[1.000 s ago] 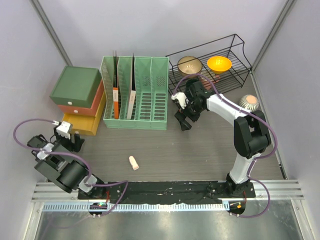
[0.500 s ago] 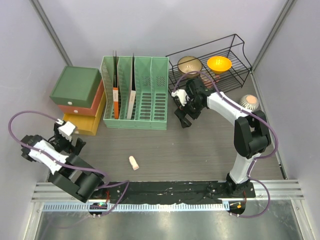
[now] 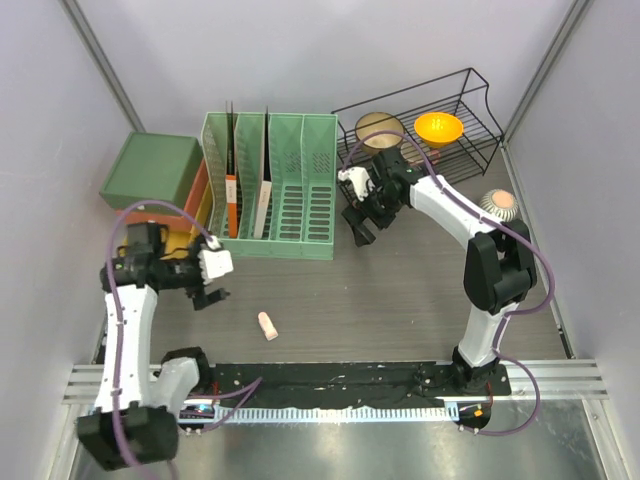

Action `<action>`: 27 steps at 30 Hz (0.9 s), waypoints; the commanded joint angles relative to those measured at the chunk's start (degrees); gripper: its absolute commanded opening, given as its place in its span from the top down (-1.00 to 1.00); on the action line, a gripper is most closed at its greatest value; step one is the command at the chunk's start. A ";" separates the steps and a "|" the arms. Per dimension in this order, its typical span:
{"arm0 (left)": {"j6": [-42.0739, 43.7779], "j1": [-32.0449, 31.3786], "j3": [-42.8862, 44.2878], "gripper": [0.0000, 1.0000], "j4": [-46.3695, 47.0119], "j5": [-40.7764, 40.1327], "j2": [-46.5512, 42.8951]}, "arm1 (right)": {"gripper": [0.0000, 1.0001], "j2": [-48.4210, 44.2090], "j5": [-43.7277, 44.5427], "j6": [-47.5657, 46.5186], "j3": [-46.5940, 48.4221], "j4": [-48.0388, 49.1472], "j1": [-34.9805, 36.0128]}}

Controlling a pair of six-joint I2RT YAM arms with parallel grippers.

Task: Organize the desk
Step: Pick up the stationery from the center of the board.

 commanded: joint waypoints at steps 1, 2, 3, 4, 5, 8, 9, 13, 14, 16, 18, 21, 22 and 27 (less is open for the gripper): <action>-15.11 -19.64 -0.19 -0.91 6.69 -13.30 -0.26 | -0.99 -0.82 -0.66 2.35 2.27 -1.16 0.93; -15.04 -22.63 -0.10 -0.91 6.70 -14.82 0.44 | -0.99 -0.90 -0.66 2.70 2.27 -1.16 0.93; -14.78 -27.88 -0.01 -0.90 6.43 -16.58 2.36 | -0.99 -1.08 -0.58 2.79 2.18 -1.16 1.02; -13.56 -30.11 -0.19 -0.89 6.34 -18.85 3.34 | -0.99 -1.17 -0.49 2.88 2.18 -1.16 1.02; -12.59 -31.96 -0.36 -0.89 6.08 -19.57 4.48 | -0.99 -1.17 -0.40 2.97 2.10 -1.16 1.02; -8.12 -37.51 -1.50 -0.89 5.81 -21.77 7.30 | -0.99 -1.43 -0.05 3.14 1.66 -1.07 1.02; -7.40 -39.61 -1.94 -0.89 6.43 -22.47 8.17 | -0.99 -1.43 0.04 3.15 1.48 -1.07 1.02; -2.92 -44.45 -3.70 -0.89 6.52 -25.29 9.41 | -0.99 -1.26 0.65 3.32 1.04 -0.55 1.02; -2.83 -45.50 -3.79 -0.89 6.61 -26.34 9.93 | -0.99 -1.08 0.65 3.41 0.95 -0.46 1.02; -2.82 -48.06 -4.41 -0.85 6.61 -27.22 11.51 | -0.99 -0.47 0.48 3.58 0.87 -0.20 1.02; -2.91 -50.51 -5.80 -0.84 7.22 -28.19 12.13 | -0.99 -0.20 0.30 3.59 0.87 -0.11 1.02; -3.79 -54.46 -8.00 -0.79 10.11 -30.38 13.54 | -0.99 0.15 0.39 3.59 0.86 -0.11 1.02; -4.14 -55.52 -8.62 -0.78 11.95 -30.83 13.89 | -0.99 0.15 0.39 3.50 0.69 -0.11 1.02; -5.72 -59.13 -10.82 -0.68 16.88 -31.53 16.88 | -0.99 -0.29 0.13 3.32 -0.19 -0.02 1.02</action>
